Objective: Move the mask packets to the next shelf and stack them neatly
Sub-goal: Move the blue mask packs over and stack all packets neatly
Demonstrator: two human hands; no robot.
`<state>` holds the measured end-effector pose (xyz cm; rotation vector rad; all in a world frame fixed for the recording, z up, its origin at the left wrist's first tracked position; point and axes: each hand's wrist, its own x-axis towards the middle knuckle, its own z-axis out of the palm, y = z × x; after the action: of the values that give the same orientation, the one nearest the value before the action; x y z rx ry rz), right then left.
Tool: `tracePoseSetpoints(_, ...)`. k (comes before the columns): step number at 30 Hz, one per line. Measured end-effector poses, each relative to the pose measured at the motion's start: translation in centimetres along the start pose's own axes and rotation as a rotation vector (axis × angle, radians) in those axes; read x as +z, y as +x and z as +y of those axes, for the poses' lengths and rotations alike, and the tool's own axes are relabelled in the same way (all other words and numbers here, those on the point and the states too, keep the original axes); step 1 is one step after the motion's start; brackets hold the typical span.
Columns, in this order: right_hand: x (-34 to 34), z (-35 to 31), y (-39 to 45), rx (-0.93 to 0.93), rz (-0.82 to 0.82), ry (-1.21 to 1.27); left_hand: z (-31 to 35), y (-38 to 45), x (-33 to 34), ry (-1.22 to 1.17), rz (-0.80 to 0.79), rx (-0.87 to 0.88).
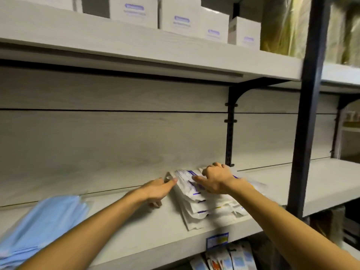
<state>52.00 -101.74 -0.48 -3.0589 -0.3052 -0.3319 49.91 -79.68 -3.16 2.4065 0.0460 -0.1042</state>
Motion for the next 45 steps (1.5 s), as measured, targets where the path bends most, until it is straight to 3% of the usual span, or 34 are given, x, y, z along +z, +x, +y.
tracePoseSetpoints(3, 1.6, 0.9, 0.3, -0.055, -0.023, 0.030, 1.5, 1.0, 2.5, -0.190, -0.061, -0.073)
tracePoseSetpoints(7, 2.5, 1.1, 0.1, -0.146, 0.084, 0.127, 3.1, 2.0, 4.4, -0.516, -0.042, -0.166)
tracePoseSetpoints(16, 3.8, 0.9, 1.1, -0.271, 0.062, 0.318, 2.8, 3.0, 4.5, -0.789, -0.031, -0.229)
tracePoseSetpoints(19, 3.7, 0.8, 2.0, -0.267, 0.003, 0.430, 1.9, 2.5, 3.5, -0.890, 0.002, -0.301)
tracePoseSetpoints(23, 3.9, 0.0, 2.1, -0.172, 0.043, 0.572, 0.8, 1.8, 2.5, -0.946, 0.011, -0.323)
tracePoseSetpoints(27, 4.2, -0.5, 2.3, -0.064, -0.117, 0.599, -0.2, 1.3, 1.8, -0.938, 0.024, -0.325)
tracePoseSetpoints(33, 5.1, -1.9, 2.6, 0.055, -0.349, 0.938, -2.0, -0.6, -0.4, -0.953, 0.056, -0.324)
tracePoseSetpoints(37, 4.5, -2.3, 2.1, 0.059, -0.471, 1.176, -2.8, -1.9, -1.0, -1.011, 0.125, -0.192)
tracePoseSetpoints(41, 3.8, -3.0, 2.8, -0.039, -0.236, 1.360, -2.4, -3.0, -1.3, -0.995, 0.299, 0.105)
tracePoseSetpoints(45, 4.2, -3.3, 2.5, -0.185, 0.005, 1.426, -1.6, -4.1, -1.7, -0.862, 0.384, 0.274)
